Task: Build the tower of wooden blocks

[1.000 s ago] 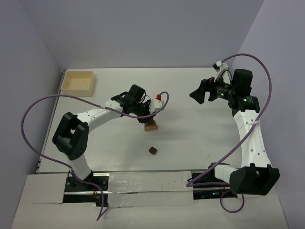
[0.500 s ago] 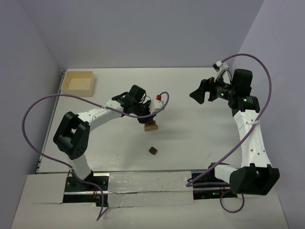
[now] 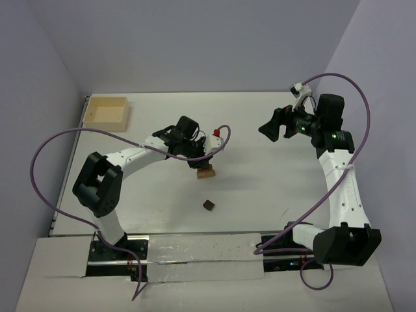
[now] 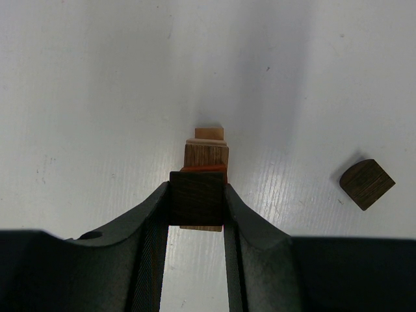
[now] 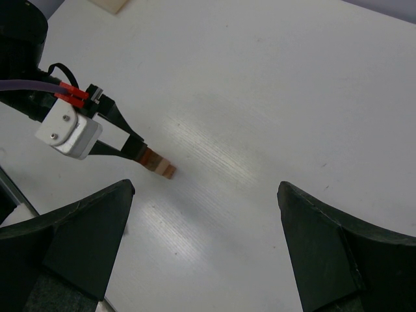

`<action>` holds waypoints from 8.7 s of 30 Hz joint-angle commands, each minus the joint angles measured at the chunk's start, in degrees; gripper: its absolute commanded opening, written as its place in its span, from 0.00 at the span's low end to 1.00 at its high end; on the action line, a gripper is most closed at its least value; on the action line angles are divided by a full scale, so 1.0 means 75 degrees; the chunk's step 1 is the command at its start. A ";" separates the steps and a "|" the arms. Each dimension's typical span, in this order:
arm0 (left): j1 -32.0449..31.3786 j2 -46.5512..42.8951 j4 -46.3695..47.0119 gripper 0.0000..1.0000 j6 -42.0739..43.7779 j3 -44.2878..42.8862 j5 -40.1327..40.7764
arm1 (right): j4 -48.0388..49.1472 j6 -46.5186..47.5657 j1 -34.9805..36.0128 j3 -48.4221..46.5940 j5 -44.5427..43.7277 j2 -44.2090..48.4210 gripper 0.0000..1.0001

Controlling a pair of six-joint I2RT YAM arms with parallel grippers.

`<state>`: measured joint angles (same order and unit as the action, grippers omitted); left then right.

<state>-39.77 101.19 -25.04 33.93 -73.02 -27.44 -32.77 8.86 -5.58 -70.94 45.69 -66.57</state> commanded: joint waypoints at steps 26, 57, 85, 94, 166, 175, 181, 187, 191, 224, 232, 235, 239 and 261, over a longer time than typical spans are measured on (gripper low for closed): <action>-0.0065 -0.0268 0.0303 0.38 -0.0129 0.0139 -0.0134 | 0.0081 0.0061 0.0065 -0.0245 -0.0022 0.0110 1.00; 0.0392 -0.2306 -0.1105 0.99 -0.0133 -0.0533 -0.0662 | 0.0022 0.0140 0.0077 -0.0107 -0.0090 0.0292 1.00; -0.3673 -0.1019 -0.0303 0.69 -0.4811 0.1385 0.4247 | -0.0446 0.0517 0.0088 -0.0140 -0.0912 0.0649 1.00; -0.3768 -0.0282 -0.0670 0.65 -0.5304 0.0880 0.4389 | -0.0339 0.0528 0.0088 -0.0047 -0.0831 0.0637 1.00; 0.2924 -0.3152 1.4989 0.00 -1.9880 0.2598 -0.3469 | 0.2312 -0.1119 0.3228 -0.2367 0.1923 -0.0750 0.89; 0.2884 -0.3242 1.5283 0.00 -1.9982 0.3426 -0.3411 | 0.0367 0.1611 0.4898 -0.3433 0.1052 -0.1444 0.83; 0.2830 -0.3283 1.5701 0.00 -2.0040 0.3713 -0.3184 | 0.0209 0.2029 0.5471 -0.3504 0.0693 -0.1615 0.84; 0.2761 -0.3225 1.5830 0.00 -2.0006 0.3701 -0.3184 | 0.0198 0.2042 0.5701 -0.3607 0.0519 -0.1785 0.84; 0.2663 -0.3313 1.5778 0.00 -1.9936 0.3765 -0.3239 | 0.0312 0.1961 0.5760 -0.3703 0.0345 -0.1907 0.84; 0.2408 -0.3226 1.5433 0.00 -1.9711 0.3737 -0.3302 | 0.0291 0.1970 0.6100 -0.3854 0.0143 -0.2199 0.63; 0.2396 -0.3238 1.5421 0.00 -1.9706 0.3766 -0.3302 | 0.0280 0.2017 0.6141 -0.3819 0.0049 -0.2211 0.50; 0.2396 -0.3238 1.5384 0.00 -1.9687 0.3760 -0.3303 | 0.0268 0.2031 0.6147 -0.3819 0.0001 -0.2199 0.45; 0.2396 -0.3241 1.5279 0.00 -1.9635 0.3748 -0.3340 | 0.0265 0.2067 0.6147 -0.3807 -0.0037 -0.2199 0.40; 0.2603 -0.3421 1.4023 0.99 -1.8903 0.3908 -0.3614 | 0.0136 0.2080 0.6159 -0.3710 -0.0256 -0.2008 0.00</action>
<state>-20.97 77.46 74.13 -110.67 -42.98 -53.48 -31.83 24.53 40.14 -97.73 44.55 -83.11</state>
